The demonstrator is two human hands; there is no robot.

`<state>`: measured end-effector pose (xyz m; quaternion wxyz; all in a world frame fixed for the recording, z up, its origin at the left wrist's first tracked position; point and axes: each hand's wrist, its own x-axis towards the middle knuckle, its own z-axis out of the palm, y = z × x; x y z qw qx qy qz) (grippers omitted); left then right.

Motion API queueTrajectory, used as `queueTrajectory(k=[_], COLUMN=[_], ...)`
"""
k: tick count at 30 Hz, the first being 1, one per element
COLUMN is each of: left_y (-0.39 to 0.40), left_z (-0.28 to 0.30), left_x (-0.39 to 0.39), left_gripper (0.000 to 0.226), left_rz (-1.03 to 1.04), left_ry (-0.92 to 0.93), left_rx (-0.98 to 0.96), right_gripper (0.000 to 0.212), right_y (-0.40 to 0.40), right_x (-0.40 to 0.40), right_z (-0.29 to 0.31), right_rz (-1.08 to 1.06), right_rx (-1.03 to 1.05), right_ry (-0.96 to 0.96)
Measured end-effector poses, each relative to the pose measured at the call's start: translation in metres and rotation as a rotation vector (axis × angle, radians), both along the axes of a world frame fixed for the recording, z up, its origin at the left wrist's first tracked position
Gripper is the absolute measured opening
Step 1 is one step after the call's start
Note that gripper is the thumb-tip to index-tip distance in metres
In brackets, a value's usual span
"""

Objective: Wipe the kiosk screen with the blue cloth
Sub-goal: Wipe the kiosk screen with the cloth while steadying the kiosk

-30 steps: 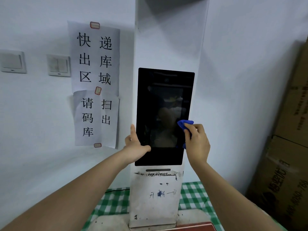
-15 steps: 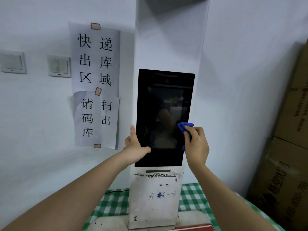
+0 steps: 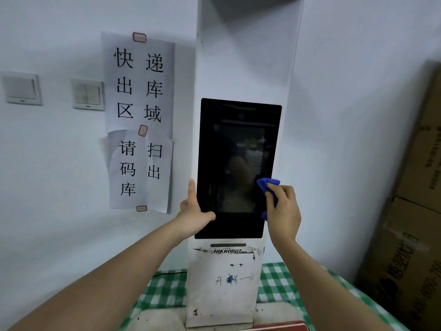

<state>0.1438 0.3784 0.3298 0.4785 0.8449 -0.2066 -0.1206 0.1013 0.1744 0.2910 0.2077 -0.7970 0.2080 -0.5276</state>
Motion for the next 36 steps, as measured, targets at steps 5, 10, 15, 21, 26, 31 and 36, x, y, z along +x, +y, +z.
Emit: queueTrajectory(k=[5, 10, 15, 21, 26, 31, 36], left_y=[0.000, -0.003, -0.004, -0.005, -0.005, -0.006, -0.004], left_z=[-0.006, -0.010, -0.019, -0.024, -0.026, -0.025, -0.024], left_x=[0.002, 0.003, 0.008, 0.017, 0.021, 0.020, 0.021], left_gripper=[0.099, 0.102, 0.105, 0.109, 0.109, 0.109, 0.110], left_rz=[-0.016, -0.031, -0.043, -0.017, -0.005, 0.012, -0.010], left_ry=[-0.027, -0.065, -0.079, -0.058, -0.066, -0.057, -0.055], left_rx=[-0.048, -0.069, -0.083, -0.067, -0.043, -0.036, -0.020], right_gripper=[0.023, 0.022, 0.022, 0.024, 0.022, 0.023, 0.023], right_y=[-0.004, -0.009, 0.007, -0.004, 0.007, 0.018, 0.011], right_x=[-0.004, 0.000, 0.002, -0.001, 0.010, 0.010, 0.008], right_z=[-0.015, 0.009, -0.020, -0.013, -0.004, -0.029, -0.011], right_rz=[0.031, -0.013, 0.036, 0.072, 0.023, 0.086, 0.072], right_rx=[-0.070, -0.008, -0.050, -0.132, 0.032, -0.268, -0.197], right_ry=[0.083, -0.003, 0.028, 0.068, -0.064, 0.069, 0.000])
